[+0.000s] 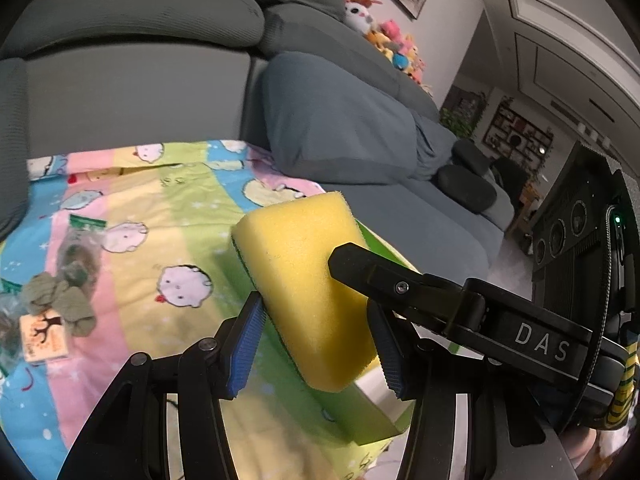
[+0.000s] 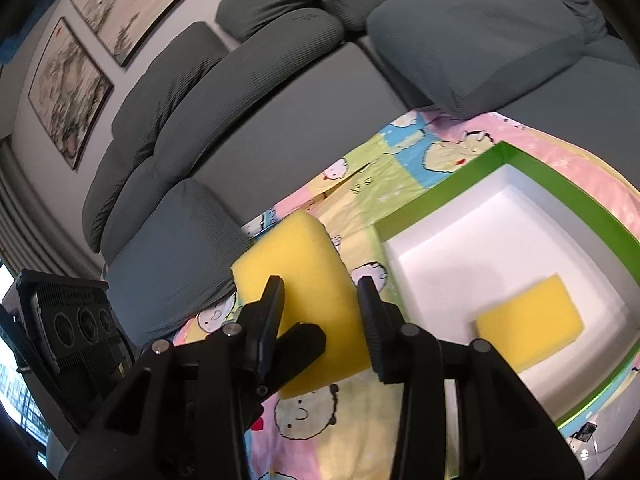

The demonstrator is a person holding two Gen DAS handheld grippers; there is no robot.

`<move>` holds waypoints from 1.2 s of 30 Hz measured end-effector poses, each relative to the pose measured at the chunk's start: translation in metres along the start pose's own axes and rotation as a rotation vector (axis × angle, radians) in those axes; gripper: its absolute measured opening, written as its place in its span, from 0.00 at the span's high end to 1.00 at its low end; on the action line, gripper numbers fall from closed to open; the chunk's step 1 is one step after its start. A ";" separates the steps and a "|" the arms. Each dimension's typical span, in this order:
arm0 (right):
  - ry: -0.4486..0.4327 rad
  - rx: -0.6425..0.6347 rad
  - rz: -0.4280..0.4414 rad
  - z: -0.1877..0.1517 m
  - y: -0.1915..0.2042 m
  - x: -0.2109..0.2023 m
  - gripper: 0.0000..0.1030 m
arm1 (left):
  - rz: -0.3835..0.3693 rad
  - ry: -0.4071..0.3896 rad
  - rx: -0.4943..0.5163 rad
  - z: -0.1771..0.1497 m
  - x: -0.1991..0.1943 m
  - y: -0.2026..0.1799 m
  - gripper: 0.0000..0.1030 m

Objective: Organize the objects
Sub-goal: 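Carry the yellow sponge with the right tool over the green-rimmed box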

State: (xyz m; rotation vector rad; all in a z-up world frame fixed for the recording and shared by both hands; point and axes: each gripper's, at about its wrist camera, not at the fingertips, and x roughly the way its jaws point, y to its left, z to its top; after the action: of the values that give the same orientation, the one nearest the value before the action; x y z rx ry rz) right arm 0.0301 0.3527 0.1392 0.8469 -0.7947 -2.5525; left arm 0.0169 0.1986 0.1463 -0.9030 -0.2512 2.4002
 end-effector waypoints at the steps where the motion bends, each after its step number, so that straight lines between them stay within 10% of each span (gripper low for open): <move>1: -0.003 0.005 -0.006 0.000 -0.002 -0.001 0.63 | -0.006 0.006 0.001 0.000 0.003 -0.003 0.48; 36: 0.004 0.235 -0.243 0.003 -0.090 -0.009 0.63 | -0.157 0.233 -0.024 -0.009 0.097 -0.027 0.48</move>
State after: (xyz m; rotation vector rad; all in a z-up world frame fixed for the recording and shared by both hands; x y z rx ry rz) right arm 0.0228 0.4287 0.0910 1.0798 -1.0659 -2.6989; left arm -0.0256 0.2758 0.0957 -1.1199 -0.2525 2.1309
